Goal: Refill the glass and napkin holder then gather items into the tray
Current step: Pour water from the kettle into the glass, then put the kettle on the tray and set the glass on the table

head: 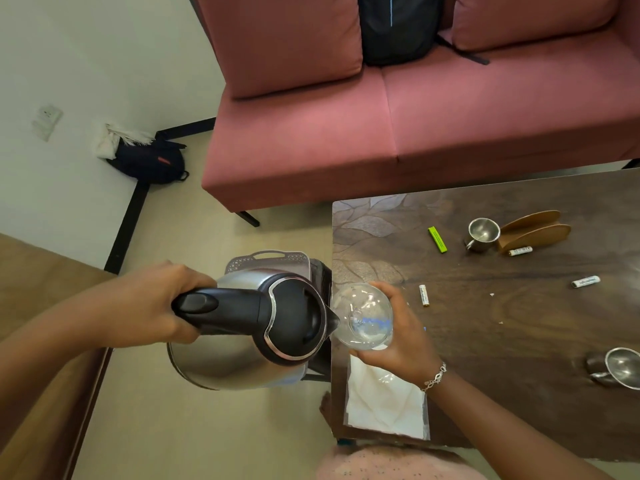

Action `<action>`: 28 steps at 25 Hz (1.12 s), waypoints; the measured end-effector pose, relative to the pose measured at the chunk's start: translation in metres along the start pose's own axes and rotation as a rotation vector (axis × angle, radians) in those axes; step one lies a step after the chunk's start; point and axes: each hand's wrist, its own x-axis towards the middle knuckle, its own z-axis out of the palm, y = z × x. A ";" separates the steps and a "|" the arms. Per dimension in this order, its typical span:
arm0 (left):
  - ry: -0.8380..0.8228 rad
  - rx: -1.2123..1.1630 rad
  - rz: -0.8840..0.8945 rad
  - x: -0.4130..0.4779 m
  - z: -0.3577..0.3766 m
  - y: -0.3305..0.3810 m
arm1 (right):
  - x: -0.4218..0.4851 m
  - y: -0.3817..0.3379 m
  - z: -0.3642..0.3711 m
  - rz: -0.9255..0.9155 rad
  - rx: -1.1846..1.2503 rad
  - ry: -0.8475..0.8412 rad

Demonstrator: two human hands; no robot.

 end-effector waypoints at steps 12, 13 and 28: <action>0.171 -0.399 0.032 -0.013 0.057 -0.089 | 0.012 -0.006 0.025 -0.009 0.022 -0.037; 0.198 -0.461 0.031 -0.012 0.061 -0.097 | 0.016 -0.007 0.027 -0.012 0.017 -0.022; 0.662 -1.162 -0.243 0.038 0.211 -0.207 | 0.052 0.014 0.113 -0.040 0.012 0.134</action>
